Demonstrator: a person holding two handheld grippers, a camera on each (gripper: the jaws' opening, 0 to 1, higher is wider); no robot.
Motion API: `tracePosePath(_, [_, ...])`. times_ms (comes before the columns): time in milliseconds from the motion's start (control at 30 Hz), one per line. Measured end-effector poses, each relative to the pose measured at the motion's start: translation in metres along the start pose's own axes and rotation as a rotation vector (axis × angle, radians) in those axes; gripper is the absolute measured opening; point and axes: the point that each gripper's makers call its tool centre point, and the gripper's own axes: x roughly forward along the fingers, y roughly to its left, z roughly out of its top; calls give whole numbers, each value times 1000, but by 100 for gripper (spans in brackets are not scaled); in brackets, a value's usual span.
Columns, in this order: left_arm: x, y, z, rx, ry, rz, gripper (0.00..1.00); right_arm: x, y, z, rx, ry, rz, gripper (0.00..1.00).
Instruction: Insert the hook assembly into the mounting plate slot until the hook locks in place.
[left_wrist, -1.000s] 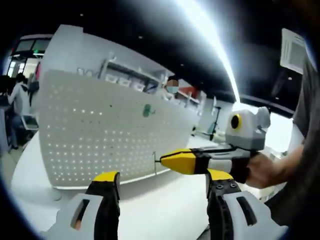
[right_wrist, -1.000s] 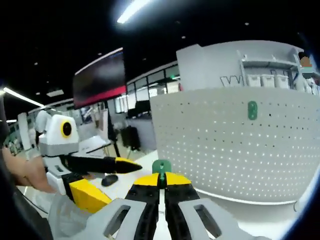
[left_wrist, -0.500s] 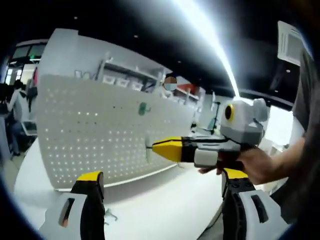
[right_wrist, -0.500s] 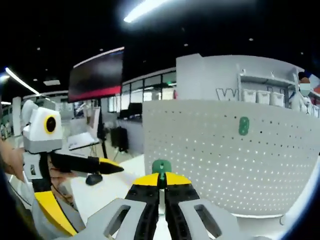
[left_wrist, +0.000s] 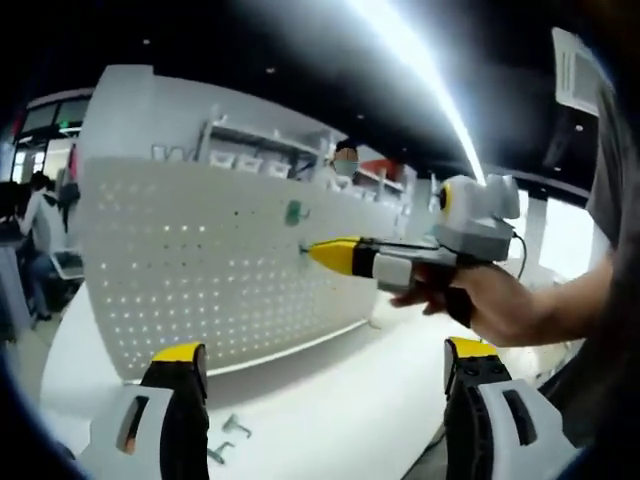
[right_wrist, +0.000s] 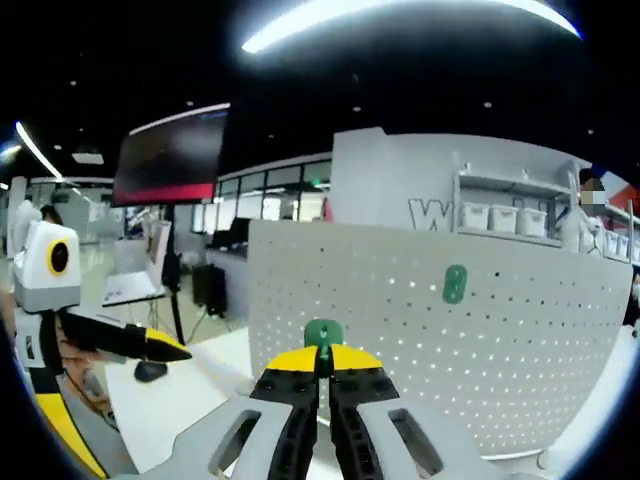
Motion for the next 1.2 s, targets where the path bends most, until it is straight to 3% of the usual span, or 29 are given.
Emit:
tracePosePath(467, [-3, 12, -5, 26, 26, 41, 100, 19, -66, 24, -45, -77, -143, 0])
tracePosePath(1200, [-2, 18, -16, 18, 61, 56, 100, 25, -144, 27, -29, -105, -305, 0])
